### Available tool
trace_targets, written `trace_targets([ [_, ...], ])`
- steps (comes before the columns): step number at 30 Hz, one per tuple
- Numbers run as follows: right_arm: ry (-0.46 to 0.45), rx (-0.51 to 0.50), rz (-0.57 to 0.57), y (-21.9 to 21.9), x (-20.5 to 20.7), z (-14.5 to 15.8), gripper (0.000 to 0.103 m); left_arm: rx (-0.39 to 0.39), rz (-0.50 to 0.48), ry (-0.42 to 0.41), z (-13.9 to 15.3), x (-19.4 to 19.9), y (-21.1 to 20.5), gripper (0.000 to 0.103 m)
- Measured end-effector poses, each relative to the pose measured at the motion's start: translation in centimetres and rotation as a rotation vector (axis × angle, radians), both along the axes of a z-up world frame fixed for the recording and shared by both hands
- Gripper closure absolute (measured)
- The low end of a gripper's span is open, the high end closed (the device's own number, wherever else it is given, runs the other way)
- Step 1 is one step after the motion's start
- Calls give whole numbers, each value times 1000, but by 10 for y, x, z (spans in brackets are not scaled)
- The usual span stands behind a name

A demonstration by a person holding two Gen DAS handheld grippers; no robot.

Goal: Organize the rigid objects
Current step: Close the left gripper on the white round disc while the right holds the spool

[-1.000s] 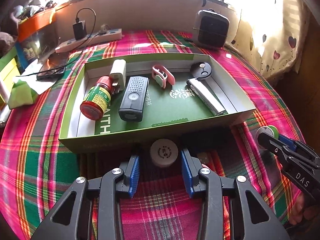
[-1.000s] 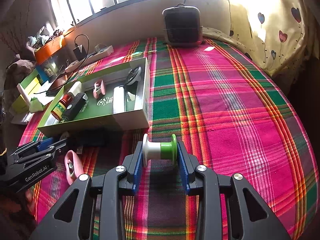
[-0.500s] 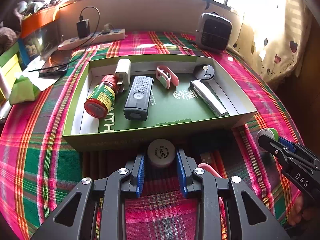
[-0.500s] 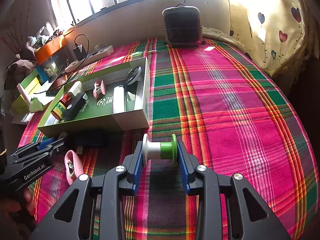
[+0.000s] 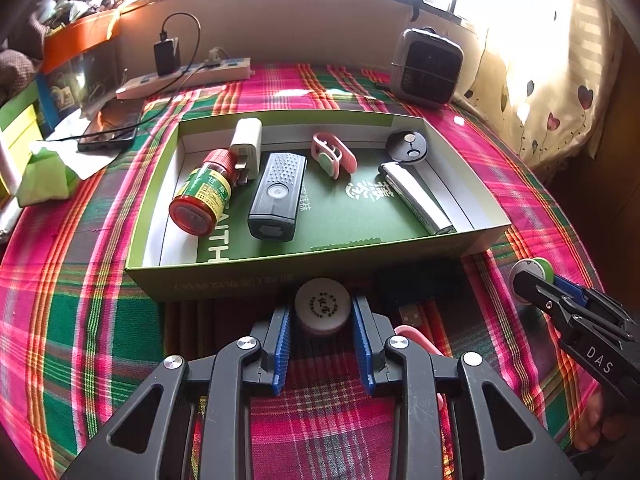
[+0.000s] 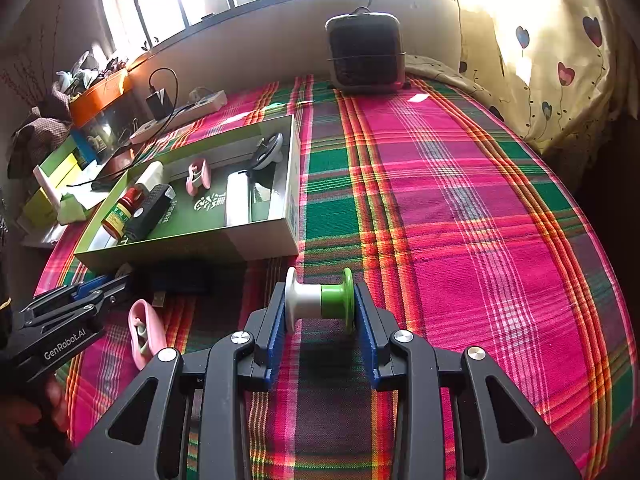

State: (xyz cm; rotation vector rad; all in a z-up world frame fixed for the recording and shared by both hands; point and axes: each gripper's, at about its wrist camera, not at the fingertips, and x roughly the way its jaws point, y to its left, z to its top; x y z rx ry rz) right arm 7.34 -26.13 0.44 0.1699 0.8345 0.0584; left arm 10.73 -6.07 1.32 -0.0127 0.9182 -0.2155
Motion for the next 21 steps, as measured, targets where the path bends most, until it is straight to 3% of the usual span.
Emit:
trace_targets([
  [21,-42,-22,20,8,-7,16,70,-38,-20,-59,24,-12,5,76],
])
